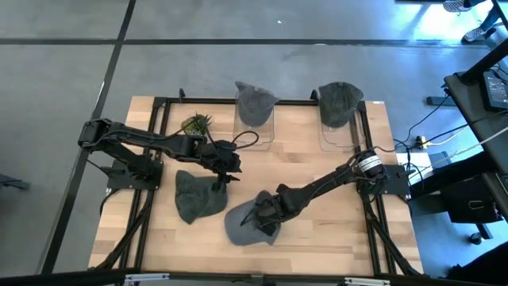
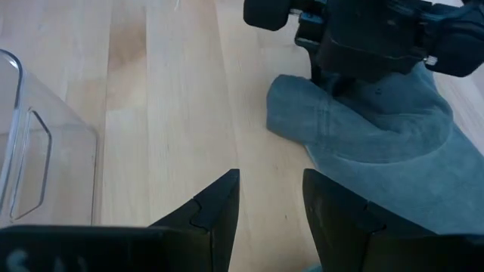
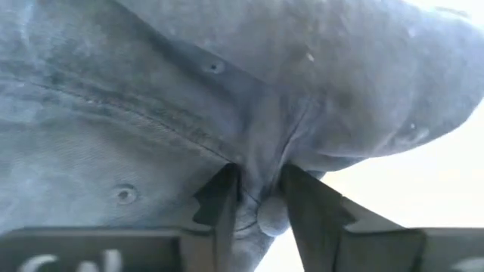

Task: Pick & Place hat
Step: Put the gray cap into the left transparent bin

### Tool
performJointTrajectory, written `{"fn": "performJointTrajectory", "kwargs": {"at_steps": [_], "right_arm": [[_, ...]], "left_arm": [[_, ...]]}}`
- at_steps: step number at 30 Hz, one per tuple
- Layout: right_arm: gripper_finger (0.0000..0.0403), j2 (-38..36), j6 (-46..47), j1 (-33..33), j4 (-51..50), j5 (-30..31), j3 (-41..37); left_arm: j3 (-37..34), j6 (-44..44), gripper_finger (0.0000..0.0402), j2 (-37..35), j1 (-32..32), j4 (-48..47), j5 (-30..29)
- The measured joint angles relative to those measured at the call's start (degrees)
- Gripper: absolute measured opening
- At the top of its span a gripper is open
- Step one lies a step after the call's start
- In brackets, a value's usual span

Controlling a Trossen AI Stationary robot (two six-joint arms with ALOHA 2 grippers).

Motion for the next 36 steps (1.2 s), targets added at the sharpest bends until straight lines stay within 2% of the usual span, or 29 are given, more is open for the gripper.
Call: {"fn": "performJointTrajectory", "kwargs": {"at_steps": [5,7,9,16,22,25,30,36], "right_arm": [[0.0050,-0.1,-5.5,-0.6,-0.5,-2.2,-0.1],[0.0022,-0.1,-8.1,-0.6,-0.5,-1.6,-0.1],[0.0011,-0.3,-11.1,-0.5,-0.7,-0.1,-0.1],[0.0006,-4.7,-18.0,1.3,-6.8,8.8,-0.8],[0.0006,-10.3,-25.5,3.4,-10.2,12.8,-0.6],[0.0006,-10.7,-30.3,4.3,-10.6,14.2,-0.7],[0.0006,-11.1,-34.5,5.6,-13.7,21.5,-0.6],[0.0006,-11.6,-36.4,6.7,-24.9,33.3,1.9]], "left_arm": [[0.0,0.0,0.0141,0.0,0.0,0.0,0.0],[0.0,0.0,0.0141,0.0,0.0,0.0,0.0],[0.0,0.0,0.0141,0.0,0.0,0.0,0.0],[0.0,0.0,0.0141,0.0,0.0,0.0,0.0],[0.0,0.0,0.0141,0.0,0.0,0.1,0.0],[0.0,0.0,0.0141,0.0,0.0,0.3,0.0],[0.0,0.0,0.0141,0.0,0.0,0.5,0.0],[0.0,-2.6,0.0141,0.0,0.0,2.5,0.0]]}}
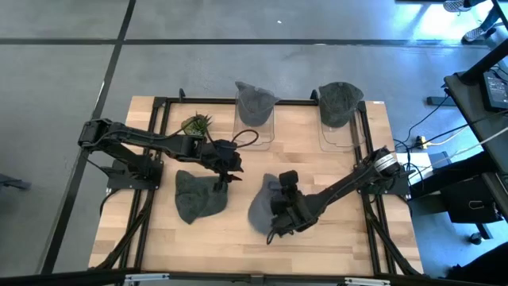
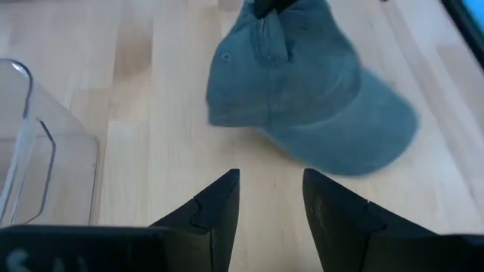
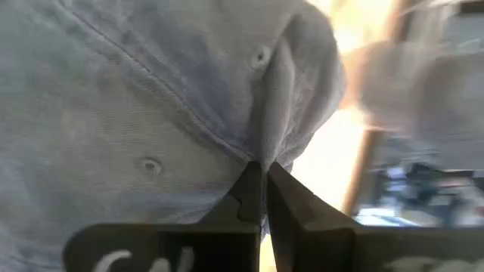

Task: Pick & Place hat
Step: Put the gray cap into the left transparent bin

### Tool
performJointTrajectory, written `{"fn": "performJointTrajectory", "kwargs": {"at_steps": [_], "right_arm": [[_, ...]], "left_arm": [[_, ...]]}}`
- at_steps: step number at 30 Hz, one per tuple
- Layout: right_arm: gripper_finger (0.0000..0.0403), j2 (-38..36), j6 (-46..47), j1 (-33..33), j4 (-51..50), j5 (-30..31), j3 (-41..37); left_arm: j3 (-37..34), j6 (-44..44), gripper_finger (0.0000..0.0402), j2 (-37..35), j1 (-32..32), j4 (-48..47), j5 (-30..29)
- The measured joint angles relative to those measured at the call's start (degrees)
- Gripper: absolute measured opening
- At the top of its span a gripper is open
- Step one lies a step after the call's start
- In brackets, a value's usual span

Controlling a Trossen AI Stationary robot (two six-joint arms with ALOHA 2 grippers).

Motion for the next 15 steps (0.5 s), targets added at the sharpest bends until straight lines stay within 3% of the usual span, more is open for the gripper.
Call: {"fn": "performJointTrajectory", "kwargs": {"at_steps": [7,15], "right_arm": [[0.0006,-0.1,-13.2,1.2,-7.5,13.9,7.0],[0.0006,-0.2,-26.9,1.6,-7.4,20.4,11.3]], "left_arm": [[0.0,-4.9,0.0141,0.0,1.0,8.6,0.1],[3.5,-2.7,0.0141,-2.1,1.7,8.7,5.5]]}}
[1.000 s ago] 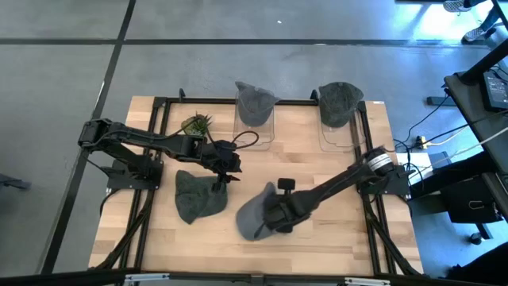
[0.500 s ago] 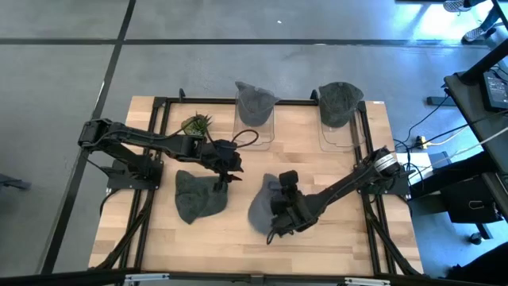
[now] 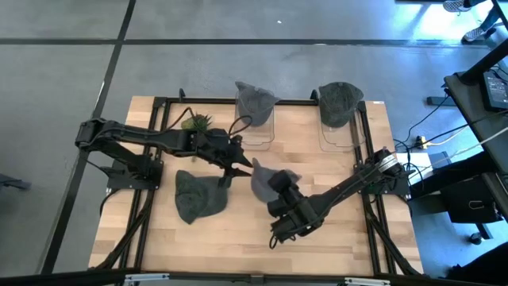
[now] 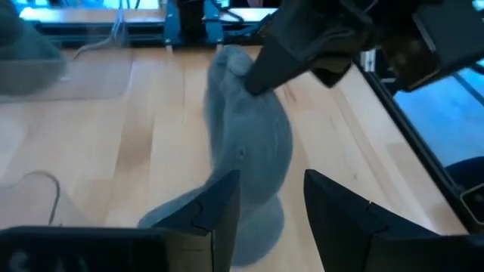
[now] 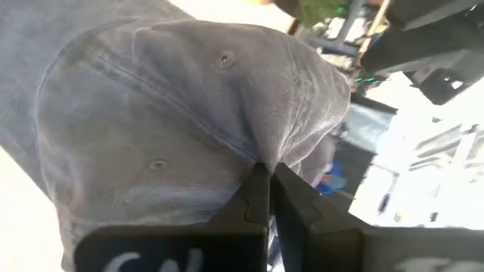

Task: Pick & Place hat
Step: Put the gray cap into the left transparent bin

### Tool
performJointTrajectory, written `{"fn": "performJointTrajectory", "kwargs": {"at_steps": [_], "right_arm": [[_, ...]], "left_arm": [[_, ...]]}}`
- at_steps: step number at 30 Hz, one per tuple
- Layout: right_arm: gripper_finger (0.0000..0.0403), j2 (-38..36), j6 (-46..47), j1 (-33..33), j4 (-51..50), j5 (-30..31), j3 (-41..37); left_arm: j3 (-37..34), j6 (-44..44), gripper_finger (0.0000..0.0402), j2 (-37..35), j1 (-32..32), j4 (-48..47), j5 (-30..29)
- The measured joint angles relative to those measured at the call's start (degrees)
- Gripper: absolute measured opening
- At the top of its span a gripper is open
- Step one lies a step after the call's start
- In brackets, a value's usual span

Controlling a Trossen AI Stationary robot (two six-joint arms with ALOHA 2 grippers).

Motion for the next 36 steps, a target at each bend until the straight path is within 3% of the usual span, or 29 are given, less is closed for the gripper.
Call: {"fn": "performJointTrajectory", "kwargs": {"at_steps": [12,19,36], "right_arm": [[0.0006,0.0,-6.1,0.0,2.0,7.3,-0.3],[0.0006,0.0,-14.3,0.0,7.7,9.3,-0.3],[0.0007,0.0,-38.9,-2.3,26.0,10.4,-0.3]], "left_arm": [[7.6,-2.9,0.0141,-0.8,2.9,-7.3,-0.2],[8.4,-6.9,0.0141,-0.4,5.9,-7.7,7.5],[8.4,-8.2,0.0141,-0.2,7.6,-7.0,14.8]]}}
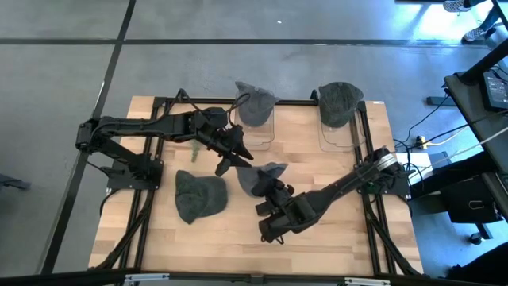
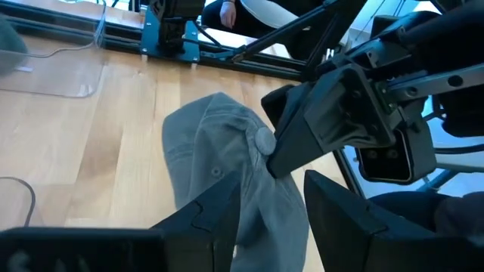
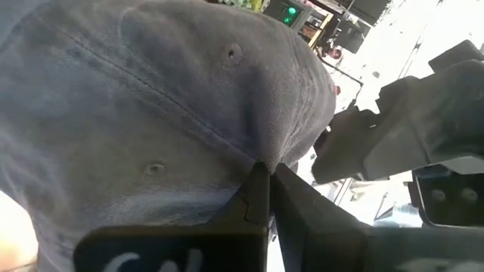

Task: Pick & Place hat
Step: Put the gray cap into the left transparent bin

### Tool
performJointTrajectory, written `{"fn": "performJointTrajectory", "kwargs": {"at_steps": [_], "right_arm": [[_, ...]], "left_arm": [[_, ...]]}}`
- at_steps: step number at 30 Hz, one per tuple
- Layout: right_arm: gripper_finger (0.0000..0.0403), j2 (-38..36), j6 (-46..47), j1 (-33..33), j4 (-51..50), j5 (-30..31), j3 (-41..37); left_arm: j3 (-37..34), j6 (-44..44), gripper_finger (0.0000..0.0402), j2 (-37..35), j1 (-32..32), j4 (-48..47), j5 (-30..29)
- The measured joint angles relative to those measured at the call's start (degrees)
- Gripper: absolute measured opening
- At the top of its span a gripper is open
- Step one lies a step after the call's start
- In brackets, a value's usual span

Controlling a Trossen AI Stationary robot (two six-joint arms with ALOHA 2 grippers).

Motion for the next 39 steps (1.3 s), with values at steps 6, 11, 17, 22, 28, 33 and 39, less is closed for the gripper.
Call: {"fn": "performJointTrajectory", "kwargs": {"at_steps": [6,11,17,22,28,33,39], "right_arm": [[0.0006,0.0,-5.0,-1.0,4.8,0.0,0.0],[0.0006,0.0,-6.1,-2.0,5.5,0.7,0.0],[0.0007,0.0,-5.6,-3.4,6.2,0.9,1.3],[0.0007,0.0,-5.8,-3.6,6.4,0.9,2.7],[0.0007,0.0,-6.8,-3.1,6.4,0.9,2.8],[0.0007,0.0,-7.0,-2.8,6.9,3.5,2.8],[0.0007,0.0,-7.1,-2.0,7.0,1.5,2.9]], "left_arm": [[0.0,0.0,0.0141,0.0,0.0,0.0,0.0],[0.0,0.0,0.0141,0.0,0.0,-0.2,0.0],[0.0,1.8,0.0141,0.0,0.0,-1.2,0.0],[0.0,2.0,0.0141,0.0,0.0,-1.2,0.0],[0.0,3.4,0.0141,0.0,0.0,-1.5,0.0],[0.0,3.5,0.0141,0.0,0.2,-3.2,0.0],[-0.1,3.2,0.0141,0.0,0.1,-4.6,0.0]]}}
